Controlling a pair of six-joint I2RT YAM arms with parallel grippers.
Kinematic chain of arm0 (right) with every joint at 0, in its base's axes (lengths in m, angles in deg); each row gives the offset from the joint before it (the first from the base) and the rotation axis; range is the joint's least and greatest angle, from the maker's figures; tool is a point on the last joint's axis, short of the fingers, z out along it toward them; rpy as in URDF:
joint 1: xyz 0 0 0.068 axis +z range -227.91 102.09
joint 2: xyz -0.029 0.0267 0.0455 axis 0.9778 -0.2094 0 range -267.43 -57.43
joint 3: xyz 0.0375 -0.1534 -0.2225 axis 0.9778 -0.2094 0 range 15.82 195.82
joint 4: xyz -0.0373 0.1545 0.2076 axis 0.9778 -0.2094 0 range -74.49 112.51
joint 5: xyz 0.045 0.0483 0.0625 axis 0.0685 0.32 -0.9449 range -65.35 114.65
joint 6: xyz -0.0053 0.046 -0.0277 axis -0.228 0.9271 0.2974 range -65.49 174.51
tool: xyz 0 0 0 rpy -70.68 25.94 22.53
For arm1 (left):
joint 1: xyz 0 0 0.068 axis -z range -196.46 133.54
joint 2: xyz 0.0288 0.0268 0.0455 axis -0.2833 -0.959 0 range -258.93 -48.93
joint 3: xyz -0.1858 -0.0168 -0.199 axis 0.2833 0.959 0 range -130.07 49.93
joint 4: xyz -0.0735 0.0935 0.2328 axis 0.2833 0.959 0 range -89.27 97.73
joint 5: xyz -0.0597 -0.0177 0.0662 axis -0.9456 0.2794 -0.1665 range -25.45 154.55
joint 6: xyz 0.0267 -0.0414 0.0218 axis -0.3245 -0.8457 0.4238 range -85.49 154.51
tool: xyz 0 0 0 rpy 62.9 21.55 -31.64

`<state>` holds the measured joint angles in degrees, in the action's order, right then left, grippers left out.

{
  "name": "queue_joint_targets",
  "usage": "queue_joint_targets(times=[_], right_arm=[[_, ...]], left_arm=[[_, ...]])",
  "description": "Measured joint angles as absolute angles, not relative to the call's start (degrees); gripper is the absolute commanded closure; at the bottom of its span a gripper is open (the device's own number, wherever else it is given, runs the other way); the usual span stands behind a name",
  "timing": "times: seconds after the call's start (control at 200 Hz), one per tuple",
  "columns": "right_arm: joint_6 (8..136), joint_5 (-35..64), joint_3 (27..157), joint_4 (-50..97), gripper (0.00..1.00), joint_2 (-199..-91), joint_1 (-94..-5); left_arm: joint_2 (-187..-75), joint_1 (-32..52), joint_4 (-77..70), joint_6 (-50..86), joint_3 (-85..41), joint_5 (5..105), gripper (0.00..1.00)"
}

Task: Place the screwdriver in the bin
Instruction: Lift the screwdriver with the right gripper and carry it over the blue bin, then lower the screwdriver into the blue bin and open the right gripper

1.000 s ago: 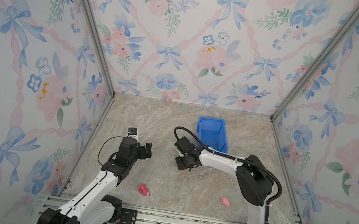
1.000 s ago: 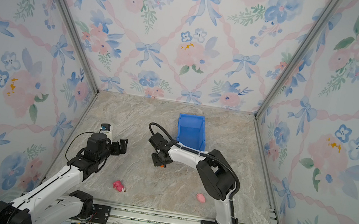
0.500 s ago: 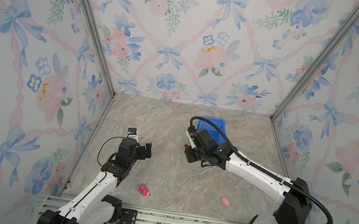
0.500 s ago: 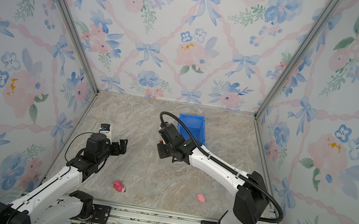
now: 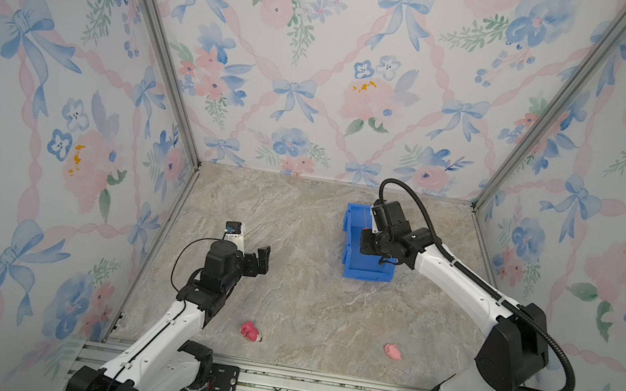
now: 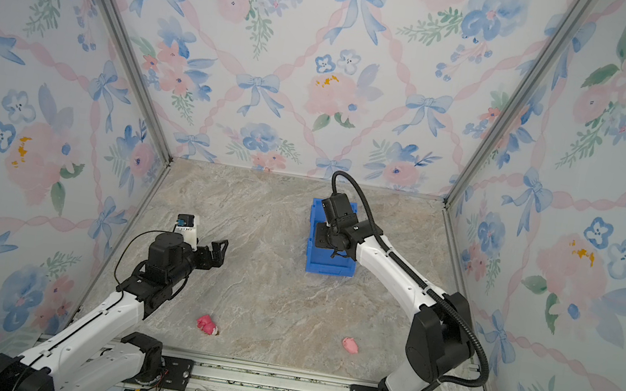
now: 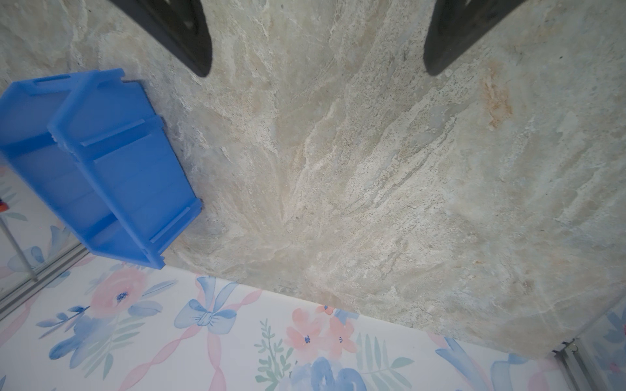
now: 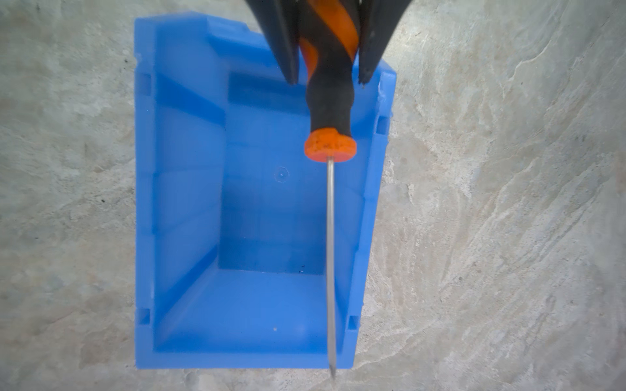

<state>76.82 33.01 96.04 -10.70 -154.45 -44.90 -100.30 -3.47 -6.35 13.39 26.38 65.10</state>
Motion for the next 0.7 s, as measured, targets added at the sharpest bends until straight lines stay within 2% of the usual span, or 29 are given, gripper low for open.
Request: queue_joint_targets(times=[0.23,0.5,0.7], right_arm=[[76.8,32.8,98.9,-9.8,0.87,-165.4,-46.8],[76.8,31.9,101.0,-8.7,0.82,-171.0,-49.0],[76.9,31.2,101.1,-7.6,0.70,-174.0,-49.0]], left_arm=[[-100.5,-3.5,-6.9,13.4,26.4,64.8,0.02],[-101.0,-3.5,-7.0,13.5,26.2,64.9,0.02],[-101.4,-3.5,-7.0,13.9,26.2,64.9,0.02]])
